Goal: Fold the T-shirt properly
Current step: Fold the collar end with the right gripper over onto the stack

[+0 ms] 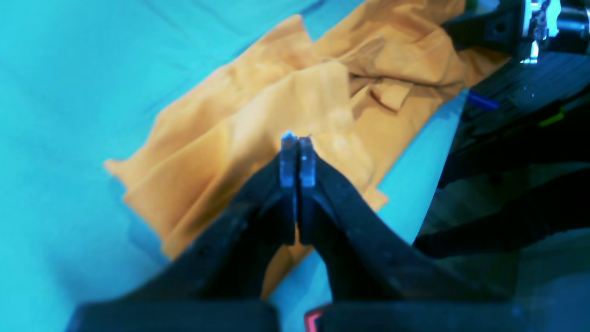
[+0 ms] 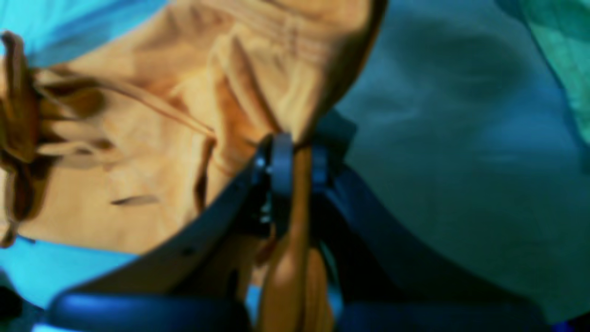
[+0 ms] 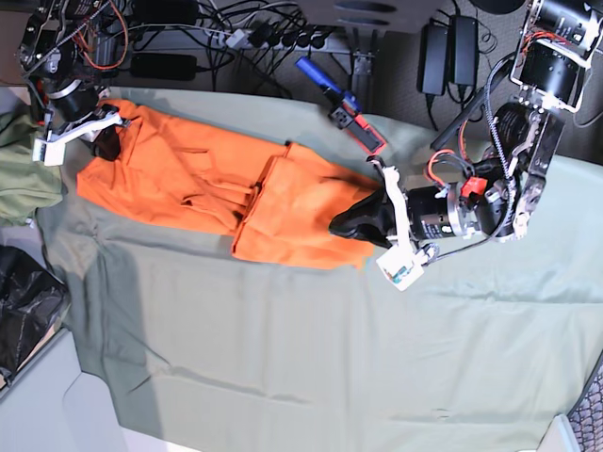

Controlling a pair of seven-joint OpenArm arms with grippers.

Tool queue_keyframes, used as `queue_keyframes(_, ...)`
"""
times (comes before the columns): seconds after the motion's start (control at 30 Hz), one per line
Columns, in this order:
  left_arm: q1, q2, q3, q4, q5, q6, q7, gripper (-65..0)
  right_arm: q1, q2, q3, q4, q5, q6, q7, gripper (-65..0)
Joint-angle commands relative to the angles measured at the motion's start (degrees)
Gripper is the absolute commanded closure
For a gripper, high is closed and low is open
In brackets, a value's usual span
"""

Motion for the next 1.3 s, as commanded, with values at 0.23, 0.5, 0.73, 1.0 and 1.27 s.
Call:
queue_keyframes(0.23,-1.0,-6.1,-6.4,1.1,-0.2,-0.7,-1.2,0.0,0.1,-2.9,0.4,12.1,7.1,7.3,-1.7,0.0)
queue_keyframes(0.5,-0.8,-16.2,-12.8,1.1,-0.4,-0.7,-1.1,0.0,0.3,-10.2,-9.4,22.3,-1.0,7.3,3.0,0.0)
queue_keyframes(0.73,1.8,-21.6,-12.8,1.0,-0.8,-0.7,-1.2,0.0,5.6,-17.2,-21.7,22.3,-12.4,7.2,5.0,0.0)
queue_keyframes(1.0,3.8,-22.8,-12.8,1.0,-0.9,-0.7,-1.1,0.0,7.6,-23.0,-31.3,21.8,-19.4,7.2,6.0,0.0)
queue_keyframes(1.27,4.0,-22.8,-12.8,1.1,-1.9,-0.7,-1.1,0.0,7.6,-23.8,-38.6,17.7,-24.4,7.3,10.5,-11.0)
